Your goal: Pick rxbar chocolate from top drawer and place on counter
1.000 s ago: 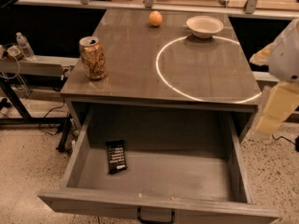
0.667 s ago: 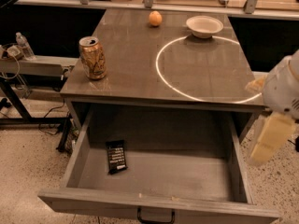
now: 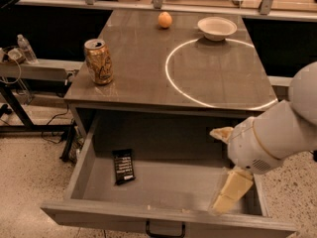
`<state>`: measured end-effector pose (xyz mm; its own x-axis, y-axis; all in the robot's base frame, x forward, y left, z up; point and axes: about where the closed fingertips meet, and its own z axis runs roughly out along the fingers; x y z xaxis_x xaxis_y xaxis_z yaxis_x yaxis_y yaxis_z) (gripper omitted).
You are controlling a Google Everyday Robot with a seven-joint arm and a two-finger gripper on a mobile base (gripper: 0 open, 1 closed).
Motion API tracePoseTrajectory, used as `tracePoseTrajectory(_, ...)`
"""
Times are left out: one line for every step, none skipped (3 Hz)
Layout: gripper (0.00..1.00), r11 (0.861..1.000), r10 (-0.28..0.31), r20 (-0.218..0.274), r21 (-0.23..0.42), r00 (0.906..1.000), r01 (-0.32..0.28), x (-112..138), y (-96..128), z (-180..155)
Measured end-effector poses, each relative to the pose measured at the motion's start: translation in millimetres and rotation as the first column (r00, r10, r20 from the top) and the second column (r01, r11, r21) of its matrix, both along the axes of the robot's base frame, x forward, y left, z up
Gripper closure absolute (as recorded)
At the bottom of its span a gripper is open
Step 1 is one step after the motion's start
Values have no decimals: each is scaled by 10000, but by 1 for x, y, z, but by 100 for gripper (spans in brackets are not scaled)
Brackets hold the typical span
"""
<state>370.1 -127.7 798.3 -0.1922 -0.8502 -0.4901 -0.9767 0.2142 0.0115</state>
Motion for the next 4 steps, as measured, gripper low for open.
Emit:
tracePoseTrajectory(0, 9998, 69, 35, 180, 10000, -70, -1, 10, -2)
tracePoseTrajectory(0, 9965, 833, 594, -83, 9948, -830, 5, 28, -1)
tracePoseTrajectory(0, 9453, 3238, 2273, -1193, 9184, -3038, 30, 86, -4)
tracePoseTrajectory(0, 8871, 4582, 2969, -2120, 8378, -4100, 39, 113, -9)
